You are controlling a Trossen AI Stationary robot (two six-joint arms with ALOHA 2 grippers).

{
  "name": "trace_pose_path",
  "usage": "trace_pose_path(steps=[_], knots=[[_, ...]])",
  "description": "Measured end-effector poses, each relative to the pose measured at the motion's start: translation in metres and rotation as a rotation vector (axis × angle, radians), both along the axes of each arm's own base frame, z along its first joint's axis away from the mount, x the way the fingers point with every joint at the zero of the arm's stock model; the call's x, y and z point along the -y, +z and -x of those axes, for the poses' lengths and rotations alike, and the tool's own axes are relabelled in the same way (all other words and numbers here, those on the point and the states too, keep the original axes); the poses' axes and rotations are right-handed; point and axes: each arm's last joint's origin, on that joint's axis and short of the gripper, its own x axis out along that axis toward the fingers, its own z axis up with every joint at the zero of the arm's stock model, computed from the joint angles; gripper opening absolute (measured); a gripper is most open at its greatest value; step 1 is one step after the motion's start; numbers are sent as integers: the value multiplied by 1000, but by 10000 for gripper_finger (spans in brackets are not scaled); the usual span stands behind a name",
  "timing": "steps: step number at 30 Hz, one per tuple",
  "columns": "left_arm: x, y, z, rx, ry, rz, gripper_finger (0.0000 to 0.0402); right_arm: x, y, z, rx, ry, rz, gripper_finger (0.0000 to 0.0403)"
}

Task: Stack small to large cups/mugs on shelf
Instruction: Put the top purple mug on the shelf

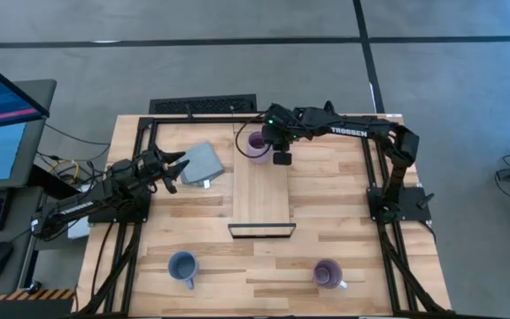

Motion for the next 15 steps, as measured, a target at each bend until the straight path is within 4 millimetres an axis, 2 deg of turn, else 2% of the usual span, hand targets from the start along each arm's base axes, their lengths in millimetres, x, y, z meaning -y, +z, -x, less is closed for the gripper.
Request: trace_pose_path(steps=[8, 15], knots=[[0, 0, 0, 0, 0, 0, 158, 3, 1, -1, -4, -33, 72, 191], [0, 0, 0, 0, 0, 0, 158, 1, 1, -2, -4, -28, 71, 208]])
